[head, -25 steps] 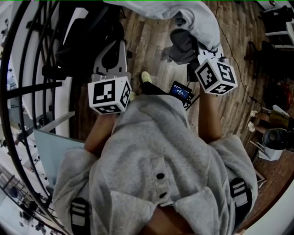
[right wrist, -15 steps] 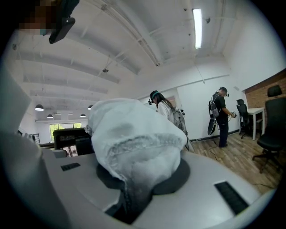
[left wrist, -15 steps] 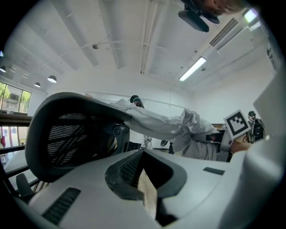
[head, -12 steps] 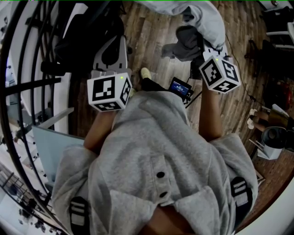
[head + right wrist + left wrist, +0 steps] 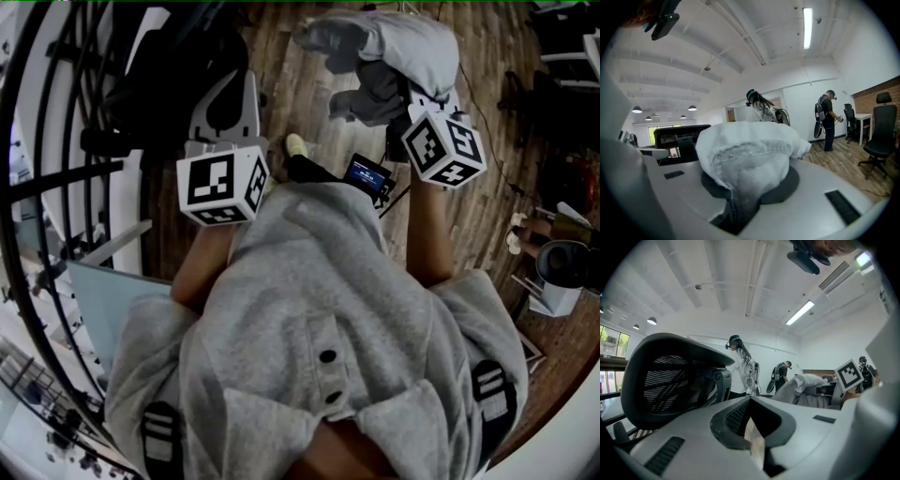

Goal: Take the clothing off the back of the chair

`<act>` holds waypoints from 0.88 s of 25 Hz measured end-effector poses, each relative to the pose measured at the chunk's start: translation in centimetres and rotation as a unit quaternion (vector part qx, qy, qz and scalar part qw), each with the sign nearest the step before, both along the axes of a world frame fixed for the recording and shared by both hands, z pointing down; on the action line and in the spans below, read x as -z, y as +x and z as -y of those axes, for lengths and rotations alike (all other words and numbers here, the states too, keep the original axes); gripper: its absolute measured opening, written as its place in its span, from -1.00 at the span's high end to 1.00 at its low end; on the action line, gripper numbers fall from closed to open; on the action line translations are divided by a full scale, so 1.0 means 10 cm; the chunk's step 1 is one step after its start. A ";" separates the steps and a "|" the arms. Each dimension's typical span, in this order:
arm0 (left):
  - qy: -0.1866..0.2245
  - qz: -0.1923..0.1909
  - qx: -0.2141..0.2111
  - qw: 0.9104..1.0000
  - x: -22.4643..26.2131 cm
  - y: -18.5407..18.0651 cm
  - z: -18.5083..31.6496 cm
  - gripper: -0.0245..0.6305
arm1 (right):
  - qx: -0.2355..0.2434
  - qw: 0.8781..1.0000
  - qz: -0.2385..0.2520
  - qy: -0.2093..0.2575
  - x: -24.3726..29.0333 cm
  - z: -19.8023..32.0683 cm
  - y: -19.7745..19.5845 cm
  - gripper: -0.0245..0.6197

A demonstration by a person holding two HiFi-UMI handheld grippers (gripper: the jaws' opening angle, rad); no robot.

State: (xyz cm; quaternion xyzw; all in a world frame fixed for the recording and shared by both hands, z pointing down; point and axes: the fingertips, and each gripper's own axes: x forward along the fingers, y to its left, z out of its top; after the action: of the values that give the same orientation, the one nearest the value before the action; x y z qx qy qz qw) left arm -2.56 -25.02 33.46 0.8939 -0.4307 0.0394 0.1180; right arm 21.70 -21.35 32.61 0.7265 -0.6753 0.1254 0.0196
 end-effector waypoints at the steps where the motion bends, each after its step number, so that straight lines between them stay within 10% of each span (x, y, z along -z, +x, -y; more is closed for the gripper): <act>1: 0.000 0.000 0.001 1.000 0.00 -0.02 0.00 0.90 | 0.000 1.000 -0.001 -0.005 -0.03 0.00 -0.02 0.61; 22: 0.007 -0.005 0.028 1.000 -0.09 -0.64 -0.34 0.90 | 0.068 0.997 0.031 0.007 -0.07 -0.19 -0.86 0.61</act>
State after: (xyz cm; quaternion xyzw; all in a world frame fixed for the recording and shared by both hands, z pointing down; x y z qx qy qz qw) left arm -8.93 -21.58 34.39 0.8826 -0.4551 0.0289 0.1146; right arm 13.09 -19.42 33.32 0.6751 -0.7241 0.1411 0.0021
